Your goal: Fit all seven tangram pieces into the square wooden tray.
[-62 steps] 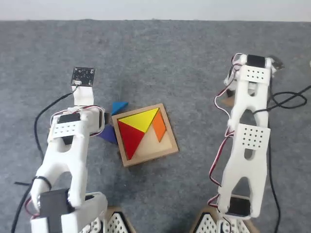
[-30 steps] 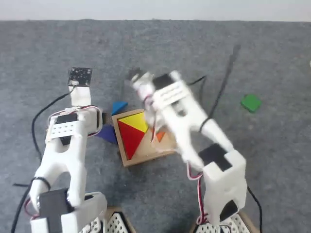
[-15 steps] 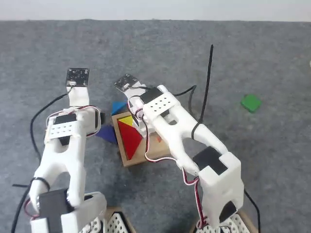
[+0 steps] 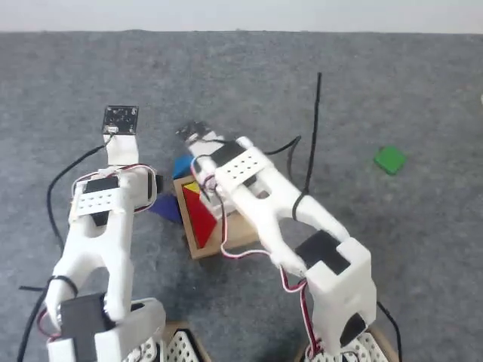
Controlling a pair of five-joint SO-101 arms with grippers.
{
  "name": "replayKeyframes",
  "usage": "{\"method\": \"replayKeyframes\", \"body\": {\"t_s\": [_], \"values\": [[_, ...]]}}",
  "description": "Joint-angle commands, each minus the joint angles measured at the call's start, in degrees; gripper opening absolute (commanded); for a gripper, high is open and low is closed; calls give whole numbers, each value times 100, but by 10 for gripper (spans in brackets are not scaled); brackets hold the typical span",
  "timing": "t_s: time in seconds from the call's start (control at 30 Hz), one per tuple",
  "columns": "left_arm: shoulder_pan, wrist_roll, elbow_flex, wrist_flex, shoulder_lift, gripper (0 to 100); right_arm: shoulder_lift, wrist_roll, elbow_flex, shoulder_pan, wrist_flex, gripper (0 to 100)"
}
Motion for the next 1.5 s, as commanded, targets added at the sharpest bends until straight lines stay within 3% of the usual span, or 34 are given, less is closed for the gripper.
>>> {"method": "replayKeyframes", "body": {"t_s": [0.0, 0.3, 0.4, 0.53, 0.77, 1.0, 1.1, 1.27, 1.47], "values": [[-26, 18, -119, -97, -264, 213, -444, -70, -62, -110, 171, 221], [-26, 18, -119, -105, -264, 213, -470, -79, -70, -13, 189, 221], [-26, 18, -119, -105, -264, 213, -637, -62, -193, 321, 312, 221], [-26, 18, -119, -105, -264, 213, -1007, 88, -563, 1349, 778, 221], [-26, 18, -119, -105, -264, 213, -1077, 1029, -949, 3547, 1385, 223], [-26, 26, -119, -105, -255, 213, -716, 1591, -941, 4629, 901, 224], [-26, 26, -110, -105, -255, 213, -391, 2215, -976, 4910, 409, 224], [-26, 26, -110, -105, -255, 212, 22, 4220, -976, 5218, 338, 226], [-26, 26, -110, -105, -255, 212, 462, 5125, -1143, 5481, 127, 363]]}}
